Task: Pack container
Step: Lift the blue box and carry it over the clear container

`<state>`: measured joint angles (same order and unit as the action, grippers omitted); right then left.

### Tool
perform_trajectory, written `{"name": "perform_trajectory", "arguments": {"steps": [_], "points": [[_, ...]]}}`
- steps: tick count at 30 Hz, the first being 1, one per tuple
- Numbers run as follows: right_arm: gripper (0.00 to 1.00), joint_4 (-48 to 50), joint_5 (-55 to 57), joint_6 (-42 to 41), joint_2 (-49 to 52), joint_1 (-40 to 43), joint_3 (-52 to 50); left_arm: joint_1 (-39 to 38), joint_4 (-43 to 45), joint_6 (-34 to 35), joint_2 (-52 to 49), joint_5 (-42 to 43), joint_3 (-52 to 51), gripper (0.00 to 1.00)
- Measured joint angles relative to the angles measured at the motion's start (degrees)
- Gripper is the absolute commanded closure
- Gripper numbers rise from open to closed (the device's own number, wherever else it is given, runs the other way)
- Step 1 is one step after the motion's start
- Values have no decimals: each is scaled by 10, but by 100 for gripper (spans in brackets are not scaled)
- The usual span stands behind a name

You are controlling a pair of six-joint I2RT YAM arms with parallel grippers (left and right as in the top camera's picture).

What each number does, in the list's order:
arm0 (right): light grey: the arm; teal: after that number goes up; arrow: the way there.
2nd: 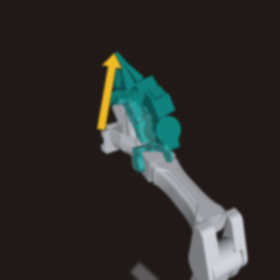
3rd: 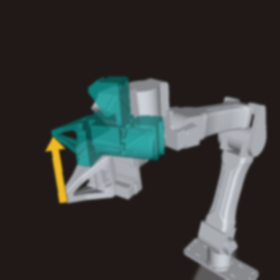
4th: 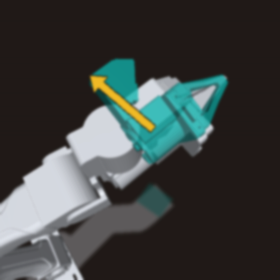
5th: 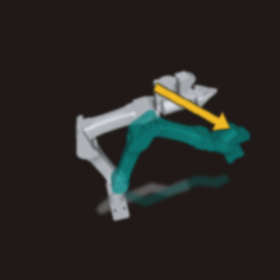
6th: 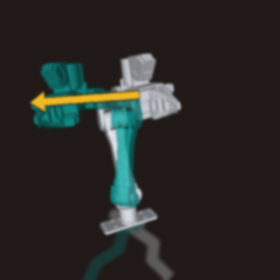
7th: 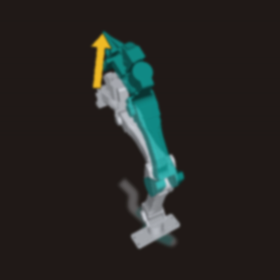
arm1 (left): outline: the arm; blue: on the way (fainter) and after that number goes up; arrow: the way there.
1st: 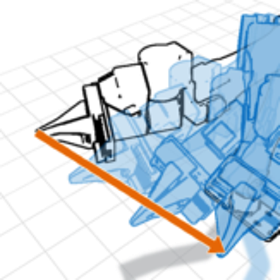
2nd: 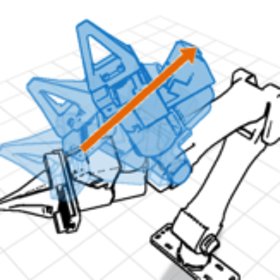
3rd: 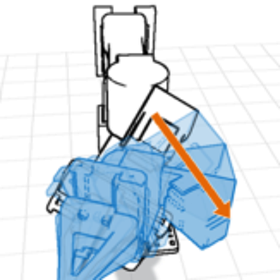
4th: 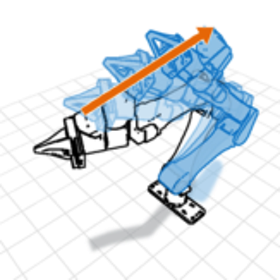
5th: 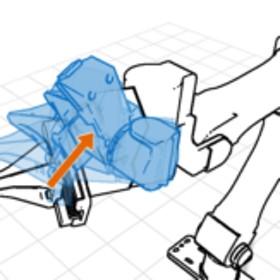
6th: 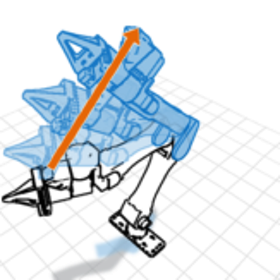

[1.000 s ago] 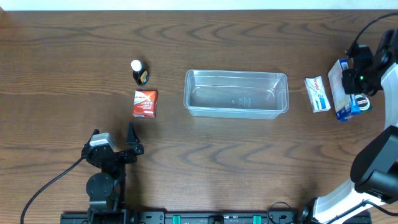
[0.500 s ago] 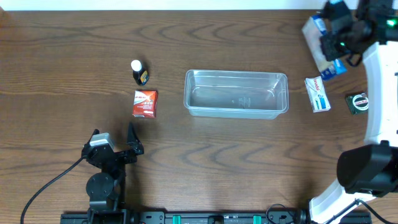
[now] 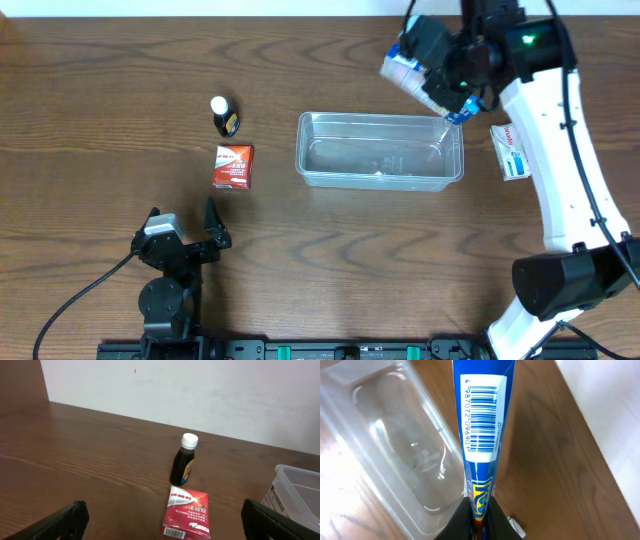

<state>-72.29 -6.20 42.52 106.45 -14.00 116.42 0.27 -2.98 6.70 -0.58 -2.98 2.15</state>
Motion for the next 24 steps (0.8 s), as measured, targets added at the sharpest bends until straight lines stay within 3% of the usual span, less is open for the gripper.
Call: {"name": "perform_trajectory", "arguments": {"steps": [16, 24], "points": [[92, -19, -55, 213, 0, -17, -63, 0, 0, 0, 0, 0, 0, 2], [92, 26, -60, 247, 0, -17, -112, 0, 0, 0, 0, 0, 0, 2]]}}
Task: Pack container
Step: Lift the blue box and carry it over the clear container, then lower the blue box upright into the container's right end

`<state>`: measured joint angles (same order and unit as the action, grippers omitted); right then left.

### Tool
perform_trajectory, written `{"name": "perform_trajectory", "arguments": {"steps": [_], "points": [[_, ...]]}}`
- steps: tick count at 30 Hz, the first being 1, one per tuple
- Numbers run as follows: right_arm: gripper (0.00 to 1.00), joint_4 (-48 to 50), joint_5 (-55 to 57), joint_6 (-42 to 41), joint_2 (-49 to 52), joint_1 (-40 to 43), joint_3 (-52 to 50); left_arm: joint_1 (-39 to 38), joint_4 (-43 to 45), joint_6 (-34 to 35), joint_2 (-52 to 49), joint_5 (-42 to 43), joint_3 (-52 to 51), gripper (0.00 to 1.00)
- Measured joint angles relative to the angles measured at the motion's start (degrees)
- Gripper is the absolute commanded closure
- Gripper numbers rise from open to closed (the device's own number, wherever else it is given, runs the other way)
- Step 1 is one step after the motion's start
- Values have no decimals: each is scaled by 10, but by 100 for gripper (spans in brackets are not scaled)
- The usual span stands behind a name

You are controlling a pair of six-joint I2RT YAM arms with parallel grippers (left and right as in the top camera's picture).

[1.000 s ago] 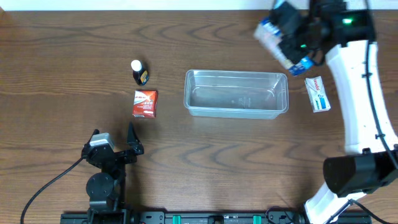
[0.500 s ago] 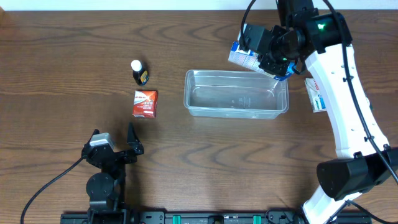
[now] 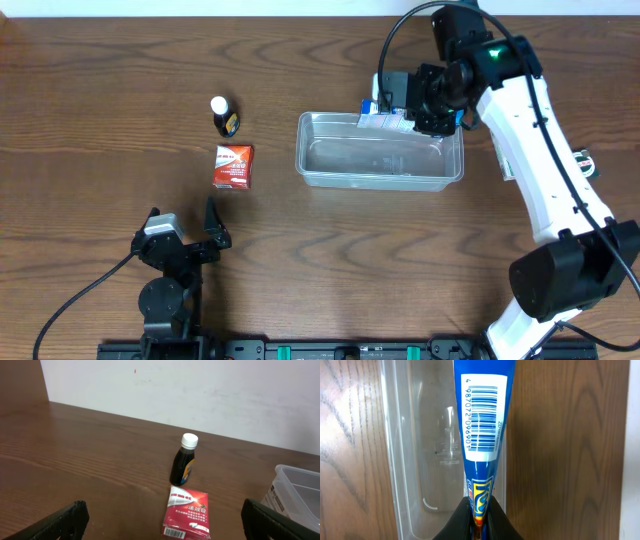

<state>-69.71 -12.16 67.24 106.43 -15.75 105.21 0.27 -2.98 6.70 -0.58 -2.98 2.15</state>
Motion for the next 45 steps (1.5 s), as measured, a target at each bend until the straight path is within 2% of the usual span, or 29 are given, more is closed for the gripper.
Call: {"name": "perform_trajectory", "arguments": {"steps": [16, 35, 45], "points": [[91, 41, 4, 5, 0, 0, -55, 0, 0, 0, 0, 0, 0, 2], [91, 171, 19, 16, 0, 1, -158, 0, 0, 0, 0, 0, 0, 2], [92, 178, 32, 41, 0, 1, -175, 0, 0, 0, 0, 0, 0, 2]]}}
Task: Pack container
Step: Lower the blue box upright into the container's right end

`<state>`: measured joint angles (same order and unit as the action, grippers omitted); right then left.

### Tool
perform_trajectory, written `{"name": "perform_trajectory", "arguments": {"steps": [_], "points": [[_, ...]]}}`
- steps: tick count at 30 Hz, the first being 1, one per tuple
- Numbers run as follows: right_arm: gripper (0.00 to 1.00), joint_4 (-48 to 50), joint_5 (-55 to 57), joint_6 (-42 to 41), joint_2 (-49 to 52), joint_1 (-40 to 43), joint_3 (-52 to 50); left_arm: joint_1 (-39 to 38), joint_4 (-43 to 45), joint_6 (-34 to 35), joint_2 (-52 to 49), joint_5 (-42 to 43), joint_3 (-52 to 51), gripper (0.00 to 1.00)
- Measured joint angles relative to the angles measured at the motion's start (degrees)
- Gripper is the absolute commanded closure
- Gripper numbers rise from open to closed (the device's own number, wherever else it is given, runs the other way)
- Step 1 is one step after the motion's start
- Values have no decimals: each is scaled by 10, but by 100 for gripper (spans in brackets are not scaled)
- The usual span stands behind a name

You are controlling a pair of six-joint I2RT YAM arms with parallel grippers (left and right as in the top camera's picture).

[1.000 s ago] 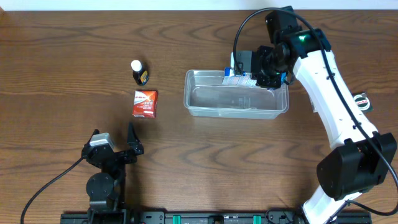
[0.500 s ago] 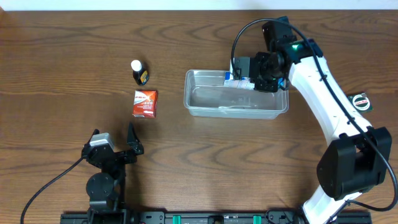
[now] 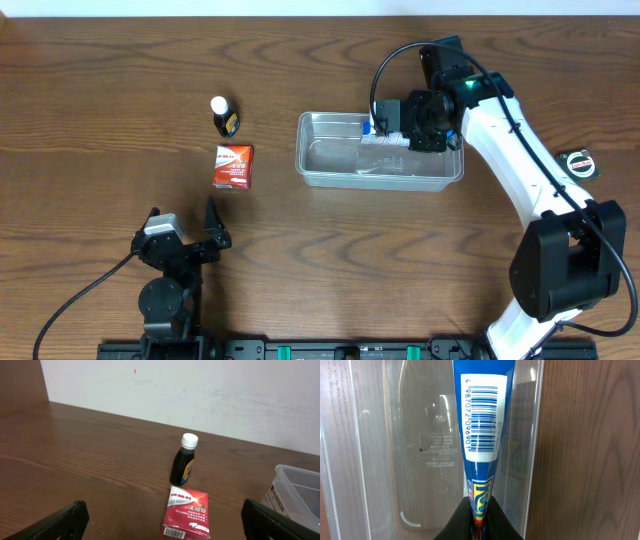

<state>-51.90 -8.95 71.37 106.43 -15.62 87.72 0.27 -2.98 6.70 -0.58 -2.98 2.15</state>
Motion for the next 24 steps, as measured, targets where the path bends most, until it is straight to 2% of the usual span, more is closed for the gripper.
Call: {"name": "perform_trajectory", "arguments": {"steps": [24], "points": [[91, 14, 2, 1, 0, 0, -7, 0, 0, 0, 0, 0, 0, 2]]}}
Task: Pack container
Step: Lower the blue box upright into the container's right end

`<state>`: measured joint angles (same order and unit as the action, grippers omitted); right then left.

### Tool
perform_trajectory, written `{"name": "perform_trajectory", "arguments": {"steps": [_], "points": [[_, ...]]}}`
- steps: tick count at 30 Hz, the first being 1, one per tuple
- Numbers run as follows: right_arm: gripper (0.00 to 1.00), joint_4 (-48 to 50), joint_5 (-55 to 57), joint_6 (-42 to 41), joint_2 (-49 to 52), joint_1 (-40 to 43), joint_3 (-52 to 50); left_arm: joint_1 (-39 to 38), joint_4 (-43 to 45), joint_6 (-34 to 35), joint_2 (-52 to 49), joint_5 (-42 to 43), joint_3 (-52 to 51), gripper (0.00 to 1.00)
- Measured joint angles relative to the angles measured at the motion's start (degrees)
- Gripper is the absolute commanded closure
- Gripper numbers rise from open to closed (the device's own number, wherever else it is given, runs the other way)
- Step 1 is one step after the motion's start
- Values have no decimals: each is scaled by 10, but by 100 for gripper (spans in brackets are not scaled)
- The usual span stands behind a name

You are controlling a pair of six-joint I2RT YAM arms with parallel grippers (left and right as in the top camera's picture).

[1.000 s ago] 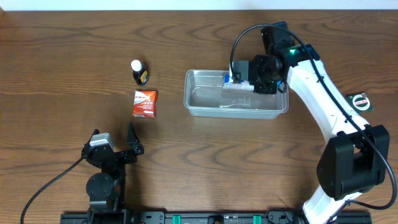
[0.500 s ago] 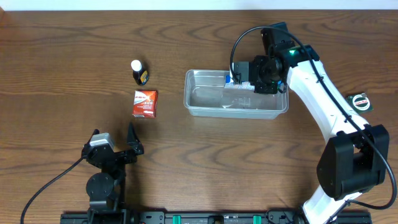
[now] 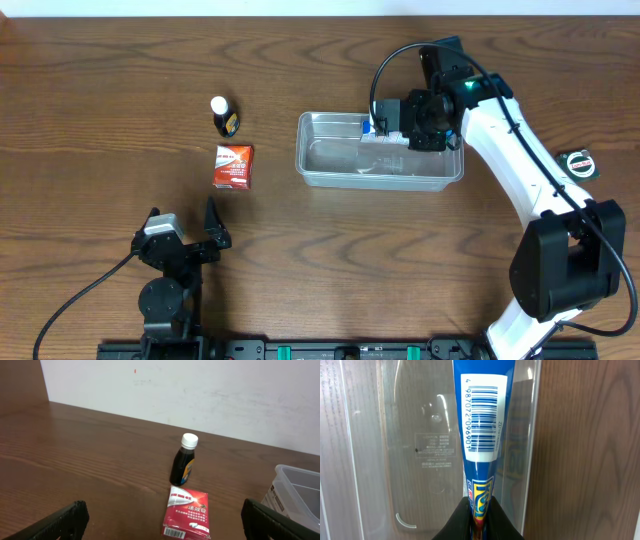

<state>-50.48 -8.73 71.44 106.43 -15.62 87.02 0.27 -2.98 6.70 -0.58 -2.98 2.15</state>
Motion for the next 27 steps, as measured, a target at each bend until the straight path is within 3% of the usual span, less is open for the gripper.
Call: {"name": "perform_trajectory", "arguments": {"steps": [17, 27], "points": [[90, 7, 2, 0, 0, 12, -5, 0, 0, 0, 0, 0, 0, 2], [90, 59, 2, 0, 0, 12, -43, 0, 0, 0, 0, 0, 0, 2]]}}
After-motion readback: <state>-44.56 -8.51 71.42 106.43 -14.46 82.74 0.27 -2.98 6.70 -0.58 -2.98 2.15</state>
